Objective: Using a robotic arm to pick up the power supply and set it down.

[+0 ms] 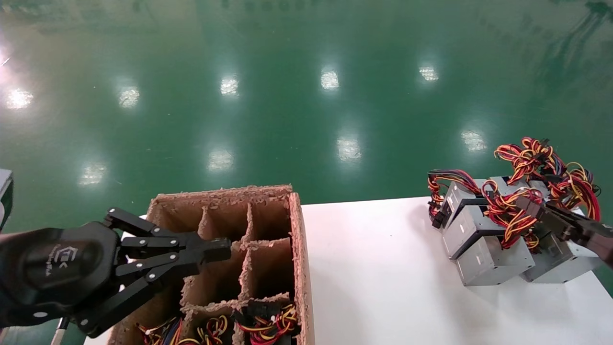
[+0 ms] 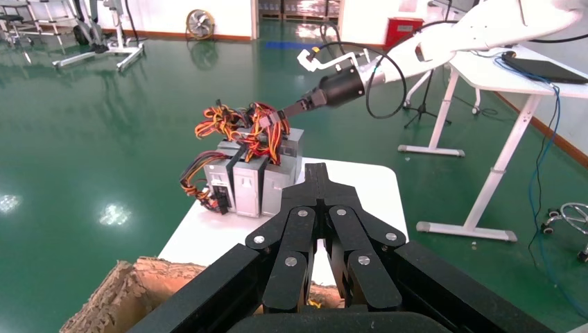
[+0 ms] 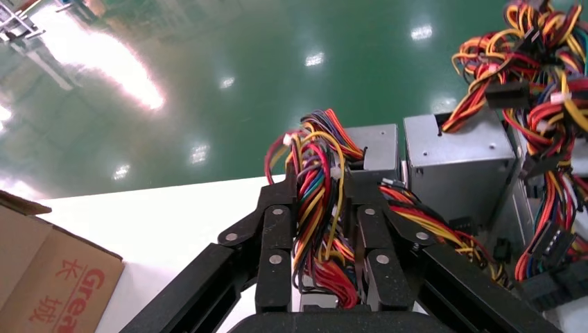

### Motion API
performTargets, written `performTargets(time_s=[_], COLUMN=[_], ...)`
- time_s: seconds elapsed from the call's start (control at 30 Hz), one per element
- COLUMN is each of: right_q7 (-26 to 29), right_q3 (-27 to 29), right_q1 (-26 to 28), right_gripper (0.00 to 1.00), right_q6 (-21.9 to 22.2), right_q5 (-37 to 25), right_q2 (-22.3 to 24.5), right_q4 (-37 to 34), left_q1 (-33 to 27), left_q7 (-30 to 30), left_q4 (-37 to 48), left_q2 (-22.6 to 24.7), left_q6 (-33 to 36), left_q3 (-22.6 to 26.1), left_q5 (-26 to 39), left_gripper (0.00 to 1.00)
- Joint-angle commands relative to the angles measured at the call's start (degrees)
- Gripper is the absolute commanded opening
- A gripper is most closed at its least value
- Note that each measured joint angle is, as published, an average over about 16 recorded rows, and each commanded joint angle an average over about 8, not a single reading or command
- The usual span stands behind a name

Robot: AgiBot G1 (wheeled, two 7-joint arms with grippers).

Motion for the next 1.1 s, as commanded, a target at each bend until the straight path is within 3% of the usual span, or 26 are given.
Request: performTargets(time_s=[0.03,0.53,0.83,1.1], right_q7=[-0.1,-3.1,-8.5,-7.5], right_q3=[-0.1,1.2,4.4,7.8], right_q1=[0.3,1.3,2.4,2.6], right_gripper=[1.0,1.0,1.0,1.0], right_q6=[-0.2,0.3,-2.8,-6.6], right_q5=[-0.4,-1.0,0.6,-3.0], right_q2=[0.3,3.2,4.2,2.9], right_q4=[0.2,5.1,9.7,11.9], left_q1=[0.0,0.0,0.0,0.0], left_q7=[0.0,0.0,0.0,0.0], left_q4=[0.0,0.0,0.0,0.0], left_q2=[0.0,0.0,0.0,0.0], left_q6=[0.0,0.0,0.0,0.0], left_q3=[0.0,0.0,0.0,0.0], left_q5=[0.0,0.0,0.0,0.0], left_gripper=[0.0,0.0,0.0,0.0])
